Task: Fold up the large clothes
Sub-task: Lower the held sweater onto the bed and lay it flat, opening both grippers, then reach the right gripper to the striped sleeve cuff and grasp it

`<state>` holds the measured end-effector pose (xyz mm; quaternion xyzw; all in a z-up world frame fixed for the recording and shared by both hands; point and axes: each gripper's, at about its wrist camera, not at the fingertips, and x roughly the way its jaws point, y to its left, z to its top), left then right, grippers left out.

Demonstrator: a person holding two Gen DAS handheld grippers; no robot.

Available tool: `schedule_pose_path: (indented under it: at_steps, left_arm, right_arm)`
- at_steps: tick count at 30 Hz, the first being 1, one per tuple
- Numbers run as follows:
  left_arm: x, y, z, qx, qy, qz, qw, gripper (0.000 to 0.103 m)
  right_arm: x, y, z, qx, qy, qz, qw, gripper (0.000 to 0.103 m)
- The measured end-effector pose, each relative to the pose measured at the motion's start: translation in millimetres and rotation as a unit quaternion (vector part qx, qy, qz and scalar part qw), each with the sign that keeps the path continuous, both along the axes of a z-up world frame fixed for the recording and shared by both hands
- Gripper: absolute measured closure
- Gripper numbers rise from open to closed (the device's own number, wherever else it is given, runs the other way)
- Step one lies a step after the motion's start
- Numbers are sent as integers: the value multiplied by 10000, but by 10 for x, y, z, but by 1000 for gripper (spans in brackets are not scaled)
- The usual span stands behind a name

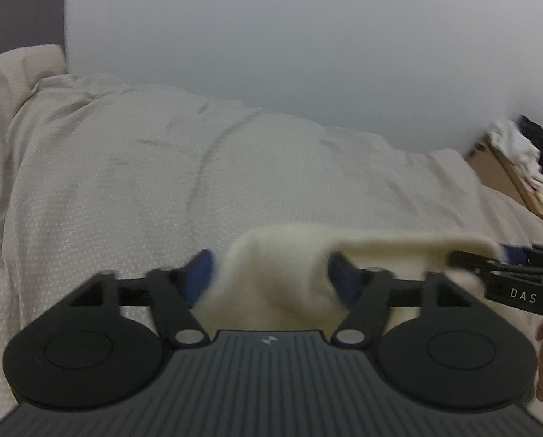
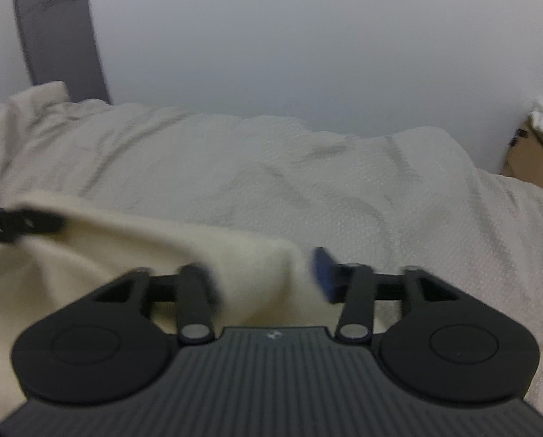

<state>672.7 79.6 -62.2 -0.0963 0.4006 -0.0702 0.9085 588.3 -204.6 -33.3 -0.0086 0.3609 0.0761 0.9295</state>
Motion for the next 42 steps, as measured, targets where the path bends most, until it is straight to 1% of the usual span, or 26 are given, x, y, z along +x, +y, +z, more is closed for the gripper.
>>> schedule_pose_path:
  at_steps: [2, 5, 8, 10, 14, 18, 20, 23, 27, 32, 34, 38, 42]
  left_arm:
    - [-108, -20, 126, -10, -40, -104, 9999, 21]
    - [-321, -11, 287, -176, -130, -132, 9997, 21]
    - [-677, -55, 530, -84, -339, -105, 9993, 21]
    - [-928, -55, 665, -81, -476, -69, 9988, 21]
    - [-1543, -65, 976, -146, -715, 29, 9973, 21]
    - [-2239, -86, 1247, -198, -998, 39, 9948, 21]
    - [-2590, -114, 1327, -156, -1047, 64, 9944, 21]
    - [-3149, -170, 1453, -24, -1265, 64, 9919, 21]
    - [-3792, -216, 1526, -14, -1406, 97, 9900, 21]
    - [-4477, -323, 1518, 82, -1533, 117, 9881, 21]
    - [-4694, -376, 1488, 101, -1615, 98, 9868, 21]
    - [-5037, -467, 1388, 117, -1626, 67, 9866, 21]
    - [-5301, -581, 1250, 115, -1652, 59, 9862, 21]
  right_arm:
    - [-98, 28, 107, 137, -66, 136, 9998, 33]
    - [-256, 74, 226, 261, -193, 107, 9994, 33]
    - [-485, 79, 328, 478, -273, 58, 9985, 33]
    - [-691, 83, 408, 517, -403, 42, 9978, 33]
    - [-1242, 92, 603, 562, -653, 5, 9963, 33]
    - [-1928, 74, 817, 620, -952, 20, 9935, 33]
    - [-2291, 74, 891, 612, -1068, 43, 9924, 33]
    - [-2775, 61, 947, 641, -1212, 83, 9905, 33]
    - [-3427, 33, 969, 667, -1378, 120, 9881, 33]
    - [-3985, -14, 902, 633, -1469, 170, 9870, 33]
    - [-4170, -38, 846, 640, -1509, 179, 9863, 33]
    - [-4443, -71, 717, 575, -1561, 175, 9859, 33]
    - [-4655, -171, 556, 610, -1543, 118, 9861, 33]
